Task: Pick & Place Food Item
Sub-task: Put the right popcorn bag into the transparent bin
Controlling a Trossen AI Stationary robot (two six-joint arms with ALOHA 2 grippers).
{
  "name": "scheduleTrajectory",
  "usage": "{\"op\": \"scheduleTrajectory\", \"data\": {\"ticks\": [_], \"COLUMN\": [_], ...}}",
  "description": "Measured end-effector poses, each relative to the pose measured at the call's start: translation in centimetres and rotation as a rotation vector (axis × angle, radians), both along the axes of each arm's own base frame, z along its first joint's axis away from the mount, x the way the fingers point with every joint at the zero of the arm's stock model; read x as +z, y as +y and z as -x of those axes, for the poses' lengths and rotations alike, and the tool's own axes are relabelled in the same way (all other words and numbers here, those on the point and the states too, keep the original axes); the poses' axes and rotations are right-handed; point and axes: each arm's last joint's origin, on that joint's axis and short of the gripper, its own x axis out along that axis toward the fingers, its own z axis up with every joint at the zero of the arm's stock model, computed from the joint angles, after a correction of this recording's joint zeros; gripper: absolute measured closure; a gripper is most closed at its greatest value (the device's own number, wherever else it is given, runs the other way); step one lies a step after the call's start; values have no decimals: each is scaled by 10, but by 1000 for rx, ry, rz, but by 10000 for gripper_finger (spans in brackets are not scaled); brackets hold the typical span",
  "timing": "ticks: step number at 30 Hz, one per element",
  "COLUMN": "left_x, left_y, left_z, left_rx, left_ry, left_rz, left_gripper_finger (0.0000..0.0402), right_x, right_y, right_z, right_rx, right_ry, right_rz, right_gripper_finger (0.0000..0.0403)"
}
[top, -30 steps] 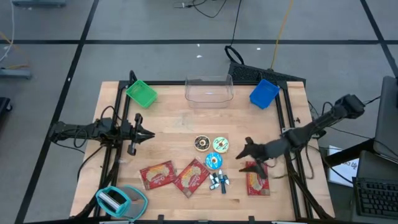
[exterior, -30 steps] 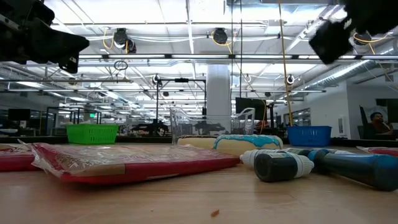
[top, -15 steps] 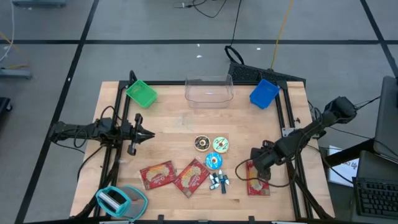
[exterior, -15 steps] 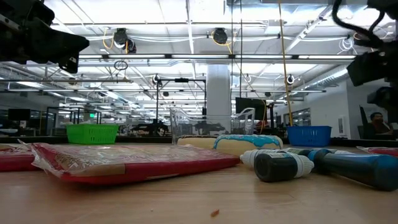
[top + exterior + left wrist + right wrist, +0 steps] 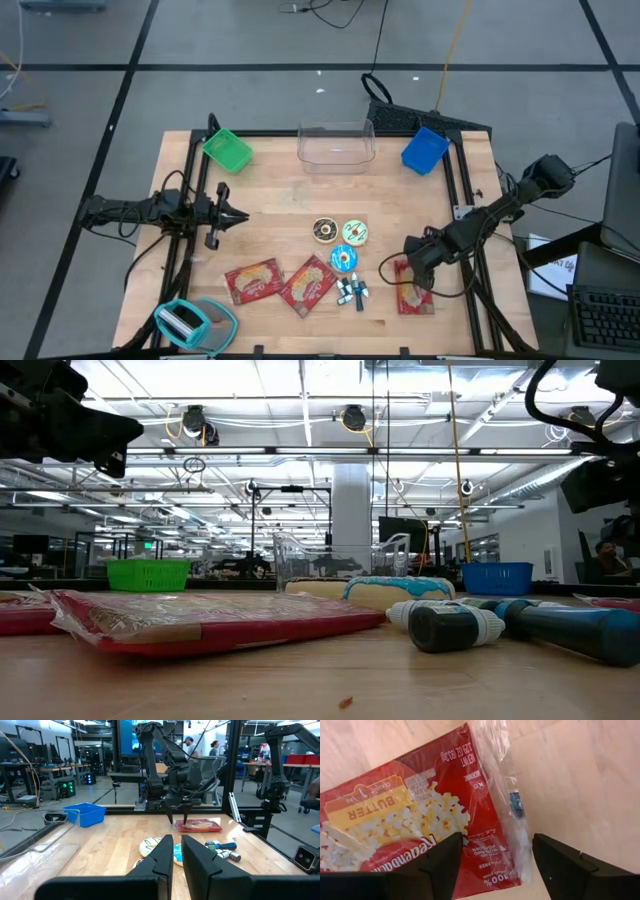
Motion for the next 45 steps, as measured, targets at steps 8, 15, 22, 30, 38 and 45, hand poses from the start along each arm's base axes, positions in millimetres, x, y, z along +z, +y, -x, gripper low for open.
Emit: {"op": "scheduleTrajectory", "data": {"ticks": [8, 15, 22, 30, 38, 45], "left_x": [0, 0, 0, 0, 0, 0], "left_y": [0, 0, 0, 0, 0, 0], "left_z": [0, 0, 0, 0, 0, 0], "left_rx": [0, 0, 0, 0, 0, 0], "left_ry": [0, 0, 0, 0, 0, 0], "left_rz": [0, 0, 0, 0, 0, 0], "left_gripper_finger": [364, 364, 364, 364, 364, 364], "right_x": [0, -1, -1, 0, 2, 13], "right_y": [0, 0, 0, 2, 3, 2], "right_z": [0, 0, 0, -3, -5, -5], "right_rx": [19, 20, 23, 25, 26, 30], "right_ry": [-4, -2, -1, -32, -70, -160], "right_rz": [5, 7, 8, -13, -32, -66], "right_gripper_finger": [217, 251, 283, 329, 381, 400]}}
